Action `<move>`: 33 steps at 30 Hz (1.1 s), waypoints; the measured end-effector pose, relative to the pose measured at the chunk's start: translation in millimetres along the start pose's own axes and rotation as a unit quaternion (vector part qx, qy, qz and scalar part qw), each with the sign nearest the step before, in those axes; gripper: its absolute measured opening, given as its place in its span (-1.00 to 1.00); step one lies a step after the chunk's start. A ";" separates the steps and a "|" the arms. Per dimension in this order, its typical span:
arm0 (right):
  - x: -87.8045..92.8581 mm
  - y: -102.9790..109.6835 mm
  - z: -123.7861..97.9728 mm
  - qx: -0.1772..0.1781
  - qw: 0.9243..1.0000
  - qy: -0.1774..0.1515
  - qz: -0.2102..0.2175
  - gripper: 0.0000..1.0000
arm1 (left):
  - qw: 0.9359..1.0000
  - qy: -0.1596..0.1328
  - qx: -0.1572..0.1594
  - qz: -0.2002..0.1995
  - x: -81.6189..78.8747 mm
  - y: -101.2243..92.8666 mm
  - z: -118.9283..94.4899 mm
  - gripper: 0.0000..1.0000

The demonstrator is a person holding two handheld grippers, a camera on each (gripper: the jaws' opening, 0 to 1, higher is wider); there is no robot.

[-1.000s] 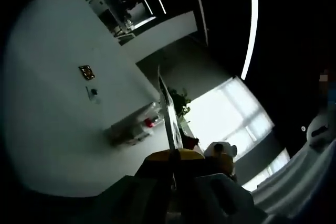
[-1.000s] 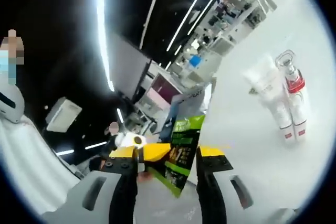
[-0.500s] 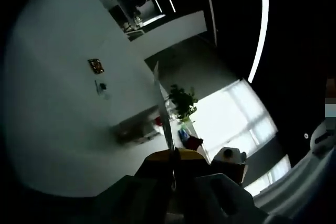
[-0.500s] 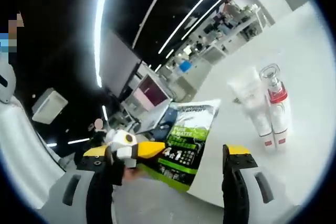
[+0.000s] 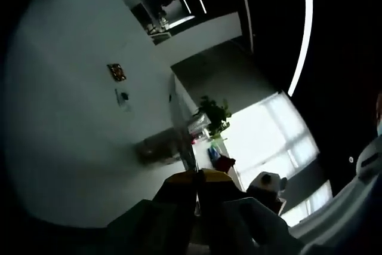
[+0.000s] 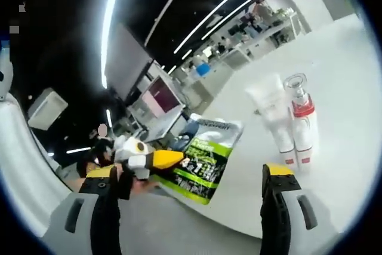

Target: Arrange the skincare products in the storage area until every visible bottle or jar stands upright without overlapping.

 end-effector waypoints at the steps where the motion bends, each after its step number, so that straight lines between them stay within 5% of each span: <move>1: 0.7 -1.8 -1.7 0.005 1.000 0.002 -0.007 0.99 | 1.000 0.001 -0.001 0.001 0.1 0.6 0.9 -0.98; 20: 8.4 -31.6 -18.6 0.093 0.992 0.022 -0.079 0.99 | 0.999 0.036 -0.028 0.005 9.5 27.3 23.8 -0.98; 33: 10.1 -56.2 -31.7 0.143 0.985 -0.002 -0.093 0.99 | 0.997 0.056 -0.043 0.018 16.2 45.0 43.1 -0.99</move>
Point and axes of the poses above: the point that each gripper's makers call its tool centre point, and the gripper's own axes: z roughly forward along the fingers, y roughly to its left, x roughly out of its underside, the point moved 4 cm from there along -z, roughly backward along the fingers, and after that the axes turned 15 degrees about z, right-handed, at the moved point
